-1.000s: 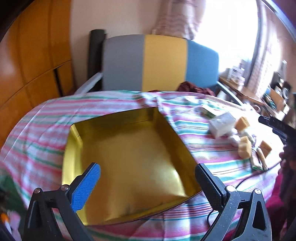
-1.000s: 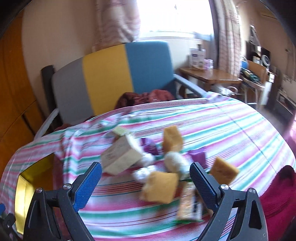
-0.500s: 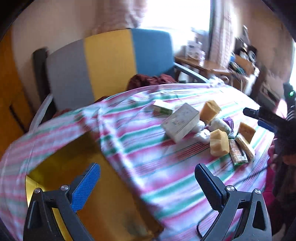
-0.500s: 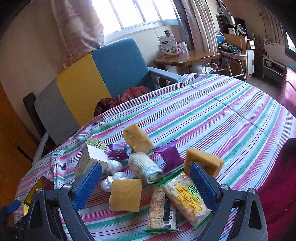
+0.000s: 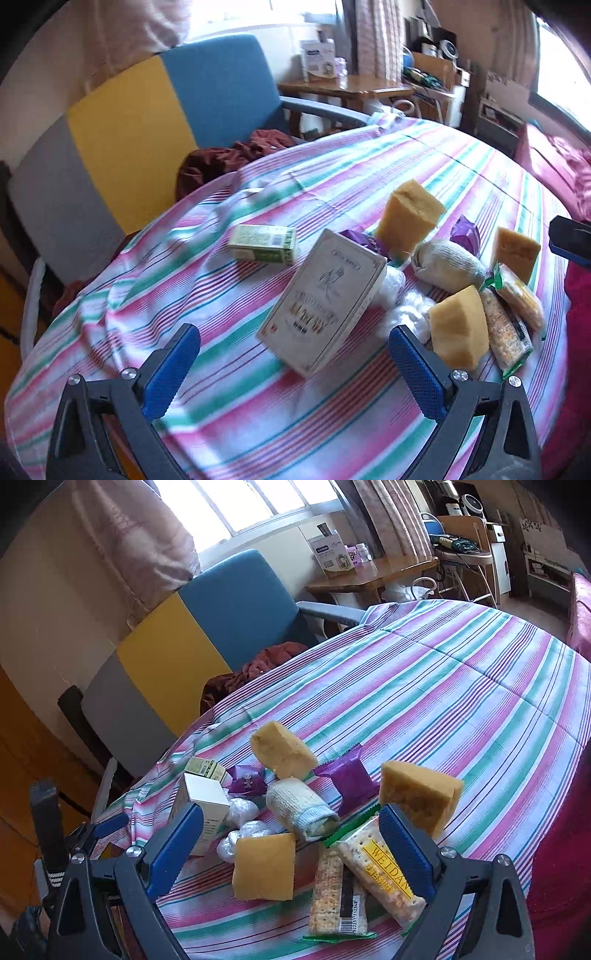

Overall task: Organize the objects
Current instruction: 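Grasp the white tea box with the left tool, then carry the white box into the gold tray and release it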

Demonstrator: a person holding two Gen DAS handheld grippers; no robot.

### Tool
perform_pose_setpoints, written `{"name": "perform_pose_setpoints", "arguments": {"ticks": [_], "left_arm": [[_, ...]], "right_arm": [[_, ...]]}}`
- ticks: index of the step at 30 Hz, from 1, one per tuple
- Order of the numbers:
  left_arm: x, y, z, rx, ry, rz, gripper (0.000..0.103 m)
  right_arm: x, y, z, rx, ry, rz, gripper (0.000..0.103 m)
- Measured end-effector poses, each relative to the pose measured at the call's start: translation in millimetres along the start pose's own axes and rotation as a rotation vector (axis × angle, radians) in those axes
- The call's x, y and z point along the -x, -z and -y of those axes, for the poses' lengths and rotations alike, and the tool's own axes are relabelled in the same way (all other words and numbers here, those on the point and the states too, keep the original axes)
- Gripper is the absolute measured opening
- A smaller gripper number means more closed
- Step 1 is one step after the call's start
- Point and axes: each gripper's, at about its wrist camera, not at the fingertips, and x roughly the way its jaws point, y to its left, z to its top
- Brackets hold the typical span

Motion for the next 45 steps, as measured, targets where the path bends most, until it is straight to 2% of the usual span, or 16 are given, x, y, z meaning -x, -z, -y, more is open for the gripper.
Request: {"name": "perform_pose_setpoints", "arguments": {"ticks": [8,10,12,13,19,27,32,45], "left_arm": [[-40,-11,3,-0.057,0.061,-0.029,0.101],[-47,-10,3,-0.044,0.112,-0.055,0.081],[-51,-9,4,-0.025,0.17,-0.091,0.054],[-49,-7,7,-0.019,0.181,-0.089,0.052],[-17,8,9,0.053,0.169,-0.056,0.052],[45,48,1,0.167,0.142,-0.022,0.052],[74,74,-10,0.254,0.139,-0.005,0.052],[138,143,-41,0.405,0.105,0.044,0.052]], "right_arm": [[-5,-1,3,-0.017,-0.004,-0.014,0.098],[-6,-1,4,-0.021,-0.001,-0.014,0.098],[-6,-2,4,-0.021,0.005,-0.014,0.098],[-6,-2,4,-0.02,0.009,-0.012,0.098],[-8,0,1,0.004,0.019,-0.02,0.094],[-23,9,-19,0.1,0.002,-0.099,0.079],[-38,20,-35,0.182,-0.012,-0.177,0.079],[-79,35,-48,0.283,0.08,-0.311,0.079]]}}
